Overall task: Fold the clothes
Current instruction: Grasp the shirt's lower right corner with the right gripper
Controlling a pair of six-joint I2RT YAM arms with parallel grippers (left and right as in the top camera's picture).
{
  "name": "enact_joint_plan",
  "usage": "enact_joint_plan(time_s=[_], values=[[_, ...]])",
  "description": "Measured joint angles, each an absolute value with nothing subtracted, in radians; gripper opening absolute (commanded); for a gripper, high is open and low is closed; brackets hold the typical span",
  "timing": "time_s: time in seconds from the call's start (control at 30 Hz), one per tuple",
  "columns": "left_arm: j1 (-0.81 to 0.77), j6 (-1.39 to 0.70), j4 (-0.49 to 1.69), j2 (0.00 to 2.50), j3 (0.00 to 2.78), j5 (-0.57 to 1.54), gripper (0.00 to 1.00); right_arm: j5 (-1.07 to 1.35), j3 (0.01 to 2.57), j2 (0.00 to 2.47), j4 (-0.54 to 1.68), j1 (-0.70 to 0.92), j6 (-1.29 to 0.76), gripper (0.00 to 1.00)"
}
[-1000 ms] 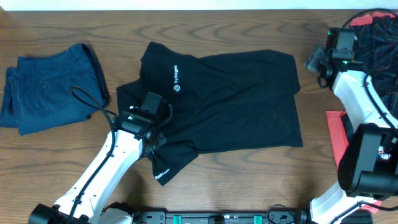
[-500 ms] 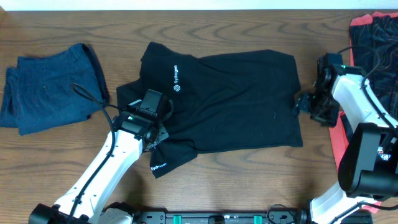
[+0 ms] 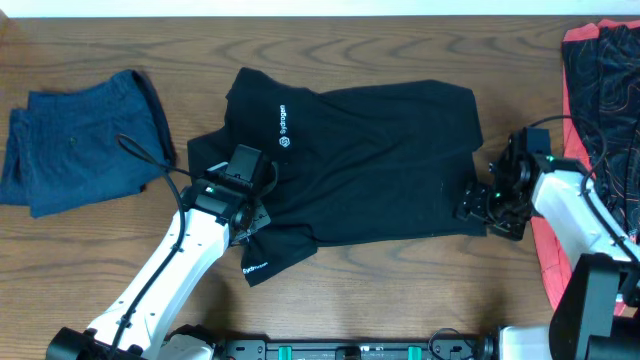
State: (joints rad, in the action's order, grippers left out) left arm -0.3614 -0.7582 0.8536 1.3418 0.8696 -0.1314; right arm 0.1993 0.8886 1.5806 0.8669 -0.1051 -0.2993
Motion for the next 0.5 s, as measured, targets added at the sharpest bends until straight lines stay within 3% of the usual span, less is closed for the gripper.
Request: enact_joint_plan(time_s=[0.27,0.43,0.5], values=[[-0.361,-0.751,0.867,1.342,0.870,-0.131,0.06,0.210,0.789,1.581,0.752,-0.105,-0.353,0.79],[-0.361,-0.745,0.867,1.342,0.870,-0.131,0.06,0.208,0.768,1.571,0.690,-0.105,-0.403,0.73],[-0.361,-0.735,0.867,1.342,0.870,-0.131,0.06,0.195,0.764,1.569,0.682,-0.105,-0.442,0.67]])
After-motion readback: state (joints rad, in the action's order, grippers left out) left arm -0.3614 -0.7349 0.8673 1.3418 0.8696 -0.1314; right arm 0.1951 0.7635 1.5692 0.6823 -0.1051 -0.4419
